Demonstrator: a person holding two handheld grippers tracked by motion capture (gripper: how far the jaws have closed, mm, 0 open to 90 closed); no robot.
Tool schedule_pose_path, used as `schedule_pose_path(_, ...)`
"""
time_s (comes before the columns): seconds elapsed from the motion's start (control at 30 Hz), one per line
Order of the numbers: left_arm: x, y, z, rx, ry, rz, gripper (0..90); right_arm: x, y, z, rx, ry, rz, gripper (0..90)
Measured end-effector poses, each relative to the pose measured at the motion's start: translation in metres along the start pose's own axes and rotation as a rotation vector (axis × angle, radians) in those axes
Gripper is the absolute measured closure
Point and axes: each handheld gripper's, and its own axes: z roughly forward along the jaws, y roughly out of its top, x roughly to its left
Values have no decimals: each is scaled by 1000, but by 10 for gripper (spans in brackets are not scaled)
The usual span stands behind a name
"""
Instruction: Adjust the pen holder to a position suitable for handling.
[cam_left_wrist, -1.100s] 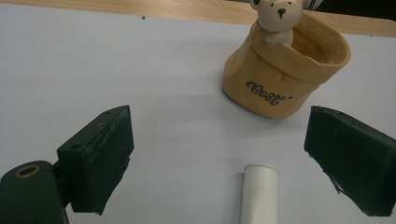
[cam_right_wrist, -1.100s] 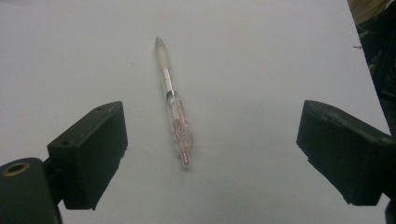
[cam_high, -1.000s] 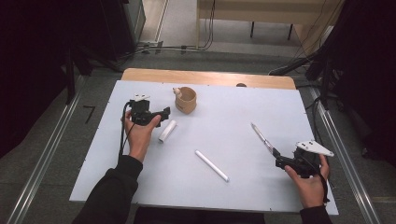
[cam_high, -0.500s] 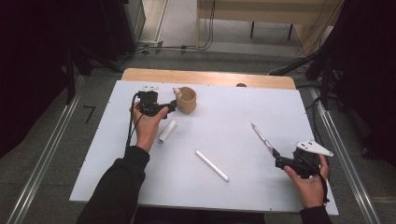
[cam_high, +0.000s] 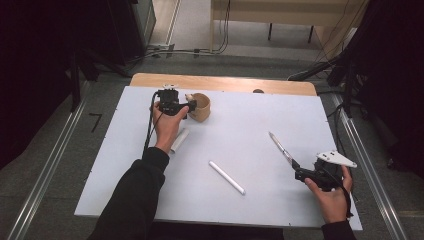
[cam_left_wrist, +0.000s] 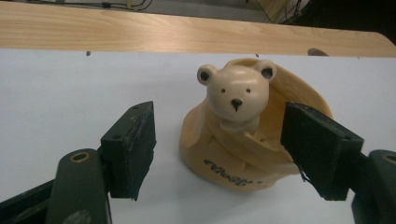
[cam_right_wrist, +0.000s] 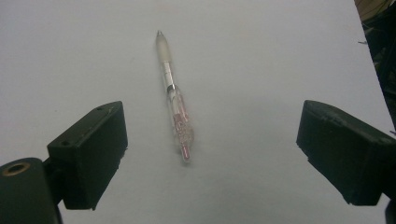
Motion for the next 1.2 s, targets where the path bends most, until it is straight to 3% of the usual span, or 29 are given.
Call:
schedule_pose_path(0.37, 0, 7, 23, -2, 2, 8, 419, -3, -1, 0, 2, -3, 7, 73)
schedule_pose_path(0.4, 0, 7, 24, -2, -9, 3, 475, -3, -1, 0, 0, -3, 5, 73)
schedule_pose_path(0.47, -3, 7, 27, 5, -13, 11, 491, -3, -1, -1, 1, -3, 7, 72)
schedule_pose_path(0.53, -4, 7, 29, 10, -25, 12, 590, -3, -1, 0, 4, -3, 3, 73)
schedule_pose_path(0.9, -9, 6, 29, 5, -7, 47, 626, -3, -1, 0, 5, 1, 5, 73)
schedule_pose_path(1.2, -20, 3, 28, 27, -39, 71, 628, -1, -1, 2, 11, 0, 4, 73)
